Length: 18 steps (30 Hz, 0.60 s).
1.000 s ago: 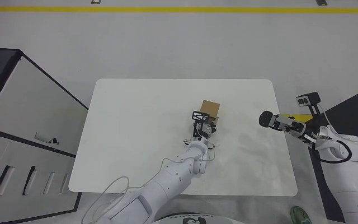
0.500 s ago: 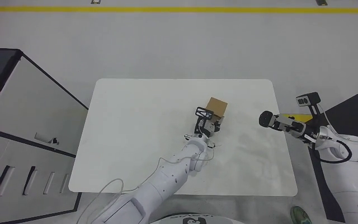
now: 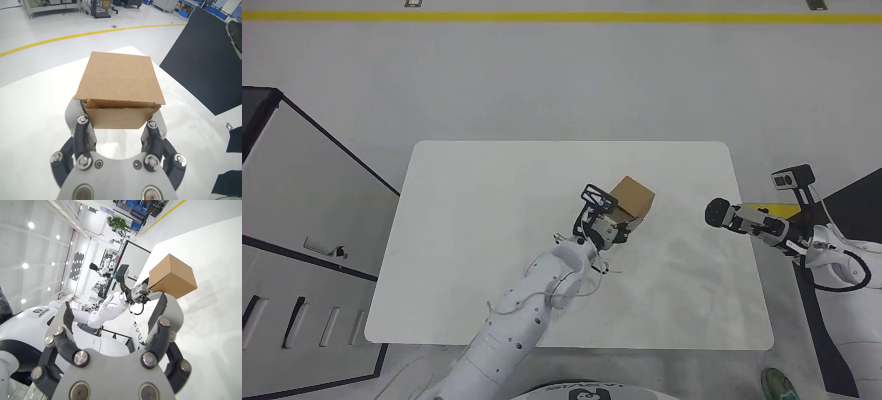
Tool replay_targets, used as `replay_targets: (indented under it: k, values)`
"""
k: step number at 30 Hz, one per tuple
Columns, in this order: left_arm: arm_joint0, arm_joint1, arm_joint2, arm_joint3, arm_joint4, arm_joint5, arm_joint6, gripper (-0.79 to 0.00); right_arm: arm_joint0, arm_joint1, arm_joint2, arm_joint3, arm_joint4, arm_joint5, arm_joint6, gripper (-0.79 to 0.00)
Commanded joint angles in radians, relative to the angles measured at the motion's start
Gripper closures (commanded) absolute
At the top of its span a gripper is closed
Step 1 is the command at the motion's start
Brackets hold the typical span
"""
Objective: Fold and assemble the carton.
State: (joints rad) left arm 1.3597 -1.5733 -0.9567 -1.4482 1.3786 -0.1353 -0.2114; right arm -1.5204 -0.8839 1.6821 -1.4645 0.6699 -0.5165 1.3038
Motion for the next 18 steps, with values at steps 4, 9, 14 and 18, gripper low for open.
replay_targets:
  k: [4, 9, 14, 18]
  values:
    - [0.006, 0.005, -0.004, -0.009, -0.003, -0.031, -0.025, 0.000, 0.000, 0.000, 0.000, 0.000, 0.000, 0.000, 0.000, -0.785]
    - [0.006, 0.005, -0.004, -0.009, -0.003, -0.031, -0.025, 0.000, 0.000, 0.000, 0.000, 0.000, 0.000, 0.000, 0.000, -0.785]
    - [0.011, 0.012, -0.018, -0.015, -0.011, -0.070, -0.028, 0.000, 0.000, 0.000, 0.000, 0.000, 0.000, 0.000, 0.000, -0.785]
    - [0.026, 0.038, -0.096, -0.081, -0.052, -0.206, -0.117, 0.000, 0.000, 0.000, 0.000, 0.000, 0.000, 0.000, 0.000, -0.785]
